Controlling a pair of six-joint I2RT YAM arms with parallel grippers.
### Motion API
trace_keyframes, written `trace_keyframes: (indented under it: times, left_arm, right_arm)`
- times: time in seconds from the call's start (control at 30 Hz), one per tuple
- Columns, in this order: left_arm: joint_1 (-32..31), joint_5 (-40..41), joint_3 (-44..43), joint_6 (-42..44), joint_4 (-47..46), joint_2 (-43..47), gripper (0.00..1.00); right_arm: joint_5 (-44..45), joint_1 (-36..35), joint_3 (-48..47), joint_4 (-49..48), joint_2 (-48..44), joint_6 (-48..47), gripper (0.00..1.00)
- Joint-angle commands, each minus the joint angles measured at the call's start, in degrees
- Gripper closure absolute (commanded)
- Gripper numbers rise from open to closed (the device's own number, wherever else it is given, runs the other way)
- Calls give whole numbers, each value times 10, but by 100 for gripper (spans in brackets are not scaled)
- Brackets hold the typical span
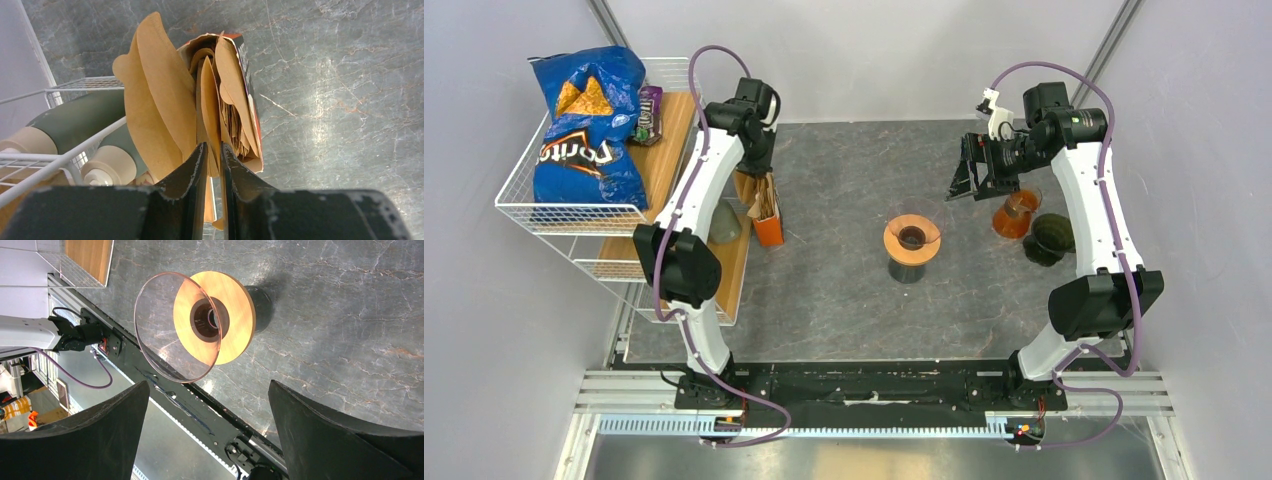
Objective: Place the coffee filter in the dripper
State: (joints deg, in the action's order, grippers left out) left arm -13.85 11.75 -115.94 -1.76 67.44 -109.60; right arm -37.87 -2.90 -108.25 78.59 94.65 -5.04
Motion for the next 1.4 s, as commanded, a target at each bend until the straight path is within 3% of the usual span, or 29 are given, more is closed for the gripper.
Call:
trace_keyframes:
  times: [0.0, 0.43, 0.6, 0.67, 1.07, 1.17, 1.23, 1.37]
  left_arm:
    - [4, -6, 7, -20, -2, 0, 77]
    - [4, -19, 23, -24, 1, -3, 80]
    - [4, -20, 13, -25, 6, 4, 92]
    - [4, -18, 3, -25, 10, 13, 98]
    - [3, -45, -126, 3, 111, 72, 98]
    - [2, -97, -166, 15, 127, 92, 98]
    - [2, -174, -174, 42, 121, 117, 98]
    - [-4, -335, -108, 73, 47, 198, 98]
  right_arm:
    - [-9, -1, -18, 8, -4, -7, 3]
    - [-8, -1, -14, 8, -7, -7, 3]
    - [-9, 0, -17, 9, -7, -7, 3]
    - [-9, -1, -19, 11, -7, -8, 3]
    - [-35, 0, -33, -28, -43, 1, 3]
    - [-38, -1, -17, -75, -72, 3, 3]
    - [-41, -1, 14, -129, -102, 6, 3]
    - [-61, -10, 71, -275, -164, 39, 3]
